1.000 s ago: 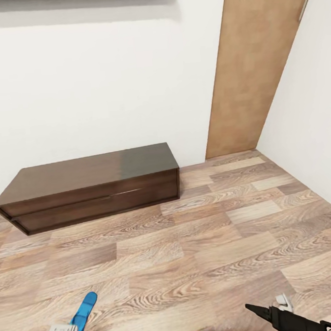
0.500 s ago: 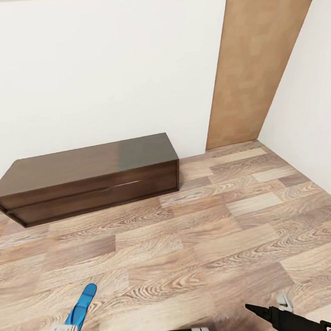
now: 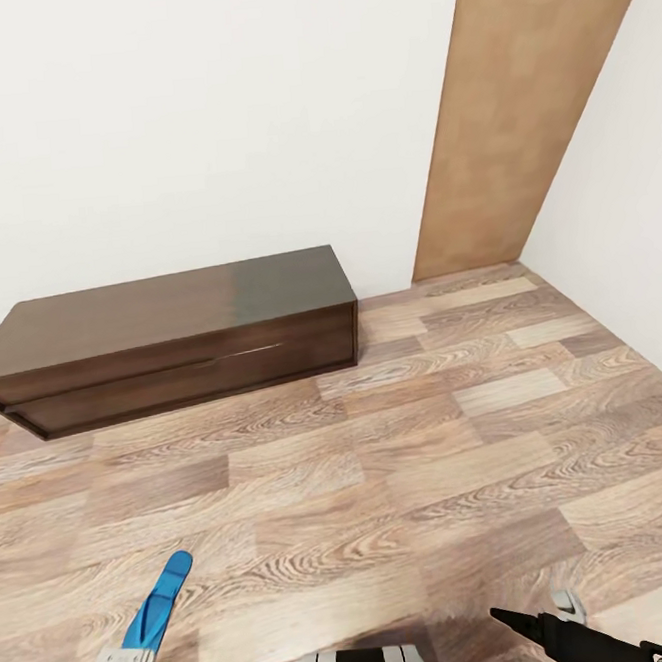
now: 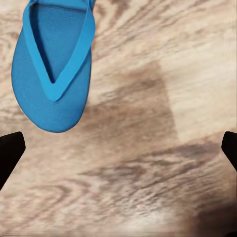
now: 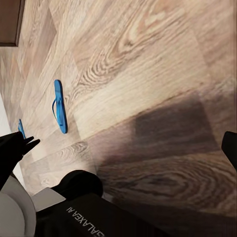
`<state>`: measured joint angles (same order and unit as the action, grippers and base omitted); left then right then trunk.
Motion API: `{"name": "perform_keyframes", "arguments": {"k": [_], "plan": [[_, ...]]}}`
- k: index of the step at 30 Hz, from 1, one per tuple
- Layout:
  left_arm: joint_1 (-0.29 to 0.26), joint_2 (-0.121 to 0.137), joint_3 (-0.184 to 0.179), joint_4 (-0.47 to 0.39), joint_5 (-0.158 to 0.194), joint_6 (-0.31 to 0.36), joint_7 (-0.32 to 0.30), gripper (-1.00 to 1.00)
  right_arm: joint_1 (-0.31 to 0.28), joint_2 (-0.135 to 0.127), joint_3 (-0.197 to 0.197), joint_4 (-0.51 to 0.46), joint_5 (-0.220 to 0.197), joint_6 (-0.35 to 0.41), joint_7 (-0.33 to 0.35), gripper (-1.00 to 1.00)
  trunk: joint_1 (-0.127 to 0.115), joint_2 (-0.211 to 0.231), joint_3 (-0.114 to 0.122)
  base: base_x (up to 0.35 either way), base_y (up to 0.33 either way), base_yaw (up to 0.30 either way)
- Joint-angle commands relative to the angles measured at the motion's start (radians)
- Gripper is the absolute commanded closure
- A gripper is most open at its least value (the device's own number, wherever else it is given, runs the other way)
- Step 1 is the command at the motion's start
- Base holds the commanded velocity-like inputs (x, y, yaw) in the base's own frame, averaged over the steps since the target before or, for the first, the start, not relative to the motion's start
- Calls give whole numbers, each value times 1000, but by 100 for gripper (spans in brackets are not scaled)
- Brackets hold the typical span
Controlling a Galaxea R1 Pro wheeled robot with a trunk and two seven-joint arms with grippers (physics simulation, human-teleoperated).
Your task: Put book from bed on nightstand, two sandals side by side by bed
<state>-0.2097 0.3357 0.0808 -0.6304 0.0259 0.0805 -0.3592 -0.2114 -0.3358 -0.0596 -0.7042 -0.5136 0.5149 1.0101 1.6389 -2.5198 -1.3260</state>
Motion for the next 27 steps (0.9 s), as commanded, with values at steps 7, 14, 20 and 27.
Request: {"name": "perform_keyframes", "arguments": {"k": [7,14,20,27], "plan": [[0,0,9,-8,6,-53,-2,-100,0,0,0,0,-6,8,1,-100,0,0,-1,0,0,0],[-2,10,9,-167,5,-16,-3,-100,0,0,0,-1,-7,9,3,-100,0,0,-1,0,0,0],[-75,14,9,-285,0,134,-5,-100,0,0,0,-1,-7,10,3,-100,0,0,-1,0,0,0],[-127,14,7,-255,-8,154,-7,-100,0,0,0,-1,-6,10,4,-100,1,-1,-9,0,0,0]]}}
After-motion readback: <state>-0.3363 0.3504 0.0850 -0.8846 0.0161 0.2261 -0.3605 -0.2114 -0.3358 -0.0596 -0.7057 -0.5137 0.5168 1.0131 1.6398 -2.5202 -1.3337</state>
